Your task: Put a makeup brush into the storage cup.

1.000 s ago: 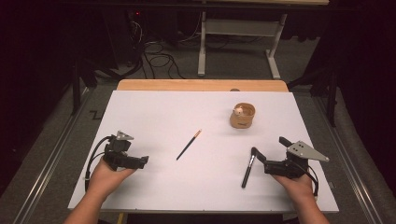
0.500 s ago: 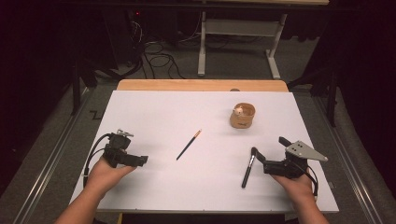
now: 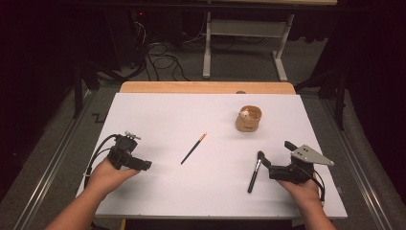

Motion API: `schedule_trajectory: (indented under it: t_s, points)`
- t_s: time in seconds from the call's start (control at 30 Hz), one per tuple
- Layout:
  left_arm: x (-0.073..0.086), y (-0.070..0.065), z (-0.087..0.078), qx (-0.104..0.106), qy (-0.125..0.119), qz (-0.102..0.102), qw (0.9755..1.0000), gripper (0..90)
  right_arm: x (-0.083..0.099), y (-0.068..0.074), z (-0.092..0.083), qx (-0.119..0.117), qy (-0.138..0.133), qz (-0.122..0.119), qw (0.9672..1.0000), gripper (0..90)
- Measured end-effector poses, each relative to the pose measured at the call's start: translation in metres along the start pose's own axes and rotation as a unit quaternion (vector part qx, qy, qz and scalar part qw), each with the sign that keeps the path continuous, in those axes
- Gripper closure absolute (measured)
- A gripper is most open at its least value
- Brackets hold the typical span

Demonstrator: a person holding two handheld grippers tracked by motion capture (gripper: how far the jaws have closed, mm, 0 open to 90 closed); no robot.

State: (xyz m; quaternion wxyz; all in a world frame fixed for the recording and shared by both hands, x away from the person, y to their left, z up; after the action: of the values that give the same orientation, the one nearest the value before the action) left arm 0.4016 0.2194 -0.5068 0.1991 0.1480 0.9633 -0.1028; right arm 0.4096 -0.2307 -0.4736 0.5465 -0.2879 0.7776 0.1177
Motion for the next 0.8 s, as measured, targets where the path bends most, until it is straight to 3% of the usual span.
schedule_trajectory:
  t_s: [0.2, 0.5, 0.8]
  points:
    - [0.000, -0.003, 0.002, 0.006, 0.025, -0.010, 0.9996, 15.4, 0.000, 0.000, -0.001, 0.000, -0.001, 0.005, 1.0000, 0.3]
    - [-0.001, -0.008, 0.005, -0.001, 0.062, 0.009, 0.9980, 17.3, -0.001, 0.001, -0.001, -0.004, -0.003, -0.002, 1.0000, 0.3]
    - [-0.007, -0.017, 0.006, 0.007, 0.074, 0.020, 0.9970, 21.0, -0.001, 0.002, -0.001, -0.005, -0.002, 0.001, 1.0000, 0.3]
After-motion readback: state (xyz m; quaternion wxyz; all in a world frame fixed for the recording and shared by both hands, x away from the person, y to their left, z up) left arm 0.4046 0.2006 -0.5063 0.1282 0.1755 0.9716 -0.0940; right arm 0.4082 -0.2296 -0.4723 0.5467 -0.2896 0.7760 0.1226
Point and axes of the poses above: each handheld gripper's, and its own axes: z roughly forward along the jaws, x roughly out of its underside, y roughly to its left, the point moved 7 cm from there along z, roughly forward along the jaws, and after that the axes turned 6 degrees about -z, right-handed, at the moved point
